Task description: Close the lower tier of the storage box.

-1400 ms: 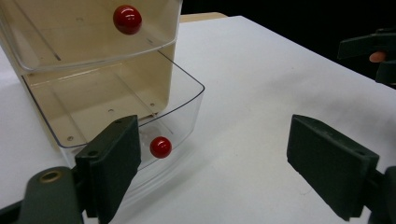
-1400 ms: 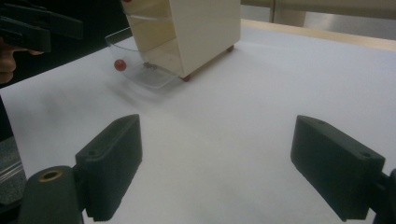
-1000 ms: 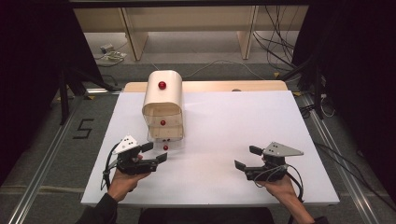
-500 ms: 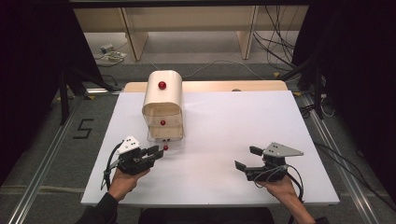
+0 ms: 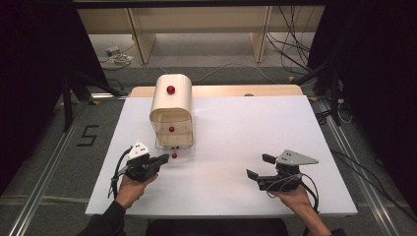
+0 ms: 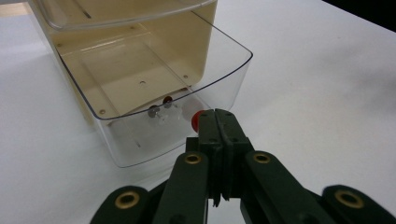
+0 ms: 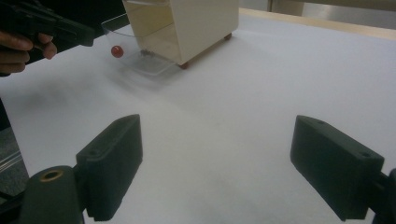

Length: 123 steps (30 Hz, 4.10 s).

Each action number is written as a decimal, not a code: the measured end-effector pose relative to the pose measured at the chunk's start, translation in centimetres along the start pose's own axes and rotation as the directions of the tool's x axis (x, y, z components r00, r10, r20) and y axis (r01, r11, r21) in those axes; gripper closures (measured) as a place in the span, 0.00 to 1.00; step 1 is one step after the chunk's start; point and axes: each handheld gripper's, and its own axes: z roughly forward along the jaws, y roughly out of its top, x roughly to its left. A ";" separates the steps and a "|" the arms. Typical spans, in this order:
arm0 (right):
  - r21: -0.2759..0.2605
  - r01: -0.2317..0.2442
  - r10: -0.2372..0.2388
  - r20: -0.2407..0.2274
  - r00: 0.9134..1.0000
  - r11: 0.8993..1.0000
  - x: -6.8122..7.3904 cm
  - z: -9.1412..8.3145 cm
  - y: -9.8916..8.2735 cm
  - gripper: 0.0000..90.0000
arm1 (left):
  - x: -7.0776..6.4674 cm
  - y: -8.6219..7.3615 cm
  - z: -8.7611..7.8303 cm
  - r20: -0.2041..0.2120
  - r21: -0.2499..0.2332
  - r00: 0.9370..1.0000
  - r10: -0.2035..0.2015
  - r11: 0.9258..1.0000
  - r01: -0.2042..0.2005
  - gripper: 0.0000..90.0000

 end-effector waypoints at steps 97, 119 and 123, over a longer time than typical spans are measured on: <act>0.015 0.008 -0.008 0.003 1.000 1.000 0.1 0.5 -0.1 0.19 | 1.9 0.5 3.5 -0.100 -0.026 0.994 0.048 0.998 -0.051 0.99; 0.016 0.011 -0.011 0.001 1.000 1.000 0.2 0.5 -0.1 0.19 | 2.1 0.6 3.9 -0.109 -0.041 0.993 0.043 0.998 -0.048 0.99; 0.016 0.010 -0.010 0.001 1.000 1.000 0.2 0.6 -0.1 0.19 | 2.1 0.7 3.9 -0.110 -0.041 0.993 0.044 0.998 -0.048 0.99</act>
